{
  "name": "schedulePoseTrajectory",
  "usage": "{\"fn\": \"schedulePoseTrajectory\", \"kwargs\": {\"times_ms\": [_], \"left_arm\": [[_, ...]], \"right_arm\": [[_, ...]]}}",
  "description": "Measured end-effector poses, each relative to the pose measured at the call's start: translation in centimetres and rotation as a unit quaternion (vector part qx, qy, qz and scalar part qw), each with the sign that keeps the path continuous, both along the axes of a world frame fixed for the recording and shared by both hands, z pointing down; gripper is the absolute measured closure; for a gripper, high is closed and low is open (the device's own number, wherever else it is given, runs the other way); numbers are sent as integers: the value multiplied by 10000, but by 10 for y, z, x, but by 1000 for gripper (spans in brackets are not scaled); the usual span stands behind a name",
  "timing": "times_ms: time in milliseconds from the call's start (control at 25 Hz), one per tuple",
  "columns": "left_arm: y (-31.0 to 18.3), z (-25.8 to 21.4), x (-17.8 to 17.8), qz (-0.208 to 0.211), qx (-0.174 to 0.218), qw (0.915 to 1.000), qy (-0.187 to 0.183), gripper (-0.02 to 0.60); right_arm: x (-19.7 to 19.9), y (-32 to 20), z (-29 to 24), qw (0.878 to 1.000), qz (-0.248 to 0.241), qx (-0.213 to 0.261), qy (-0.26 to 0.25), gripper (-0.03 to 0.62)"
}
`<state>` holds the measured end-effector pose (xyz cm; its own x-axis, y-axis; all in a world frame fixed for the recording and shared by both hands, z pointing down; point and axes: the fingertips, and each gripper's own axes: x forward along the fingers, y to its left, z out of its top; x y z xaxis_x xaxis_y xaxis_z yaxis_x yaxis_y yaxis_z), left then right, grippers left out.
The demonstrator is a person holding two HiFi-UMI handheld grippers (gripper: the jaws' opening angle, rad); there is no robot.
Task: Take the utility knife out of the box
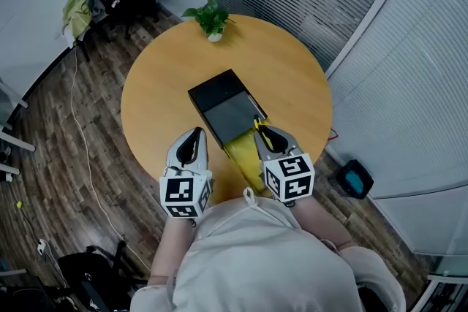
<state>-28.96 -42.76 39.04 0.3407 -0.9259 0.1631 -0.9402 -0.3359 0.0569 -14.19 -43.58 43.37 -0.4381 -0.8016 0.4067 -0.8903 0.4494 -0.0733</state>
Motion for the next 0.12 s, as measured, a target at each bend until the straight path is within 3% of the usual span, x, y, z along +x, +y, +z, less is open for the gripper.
{"fn": "schedulePoseTrajectory", "kwargs": {"times_ms": [120], "left_arm": [[-2,3,1,35,-20,10000,-19,575]], "right_arm": [[0,0,3,10000,9,-29,7,530]]}}
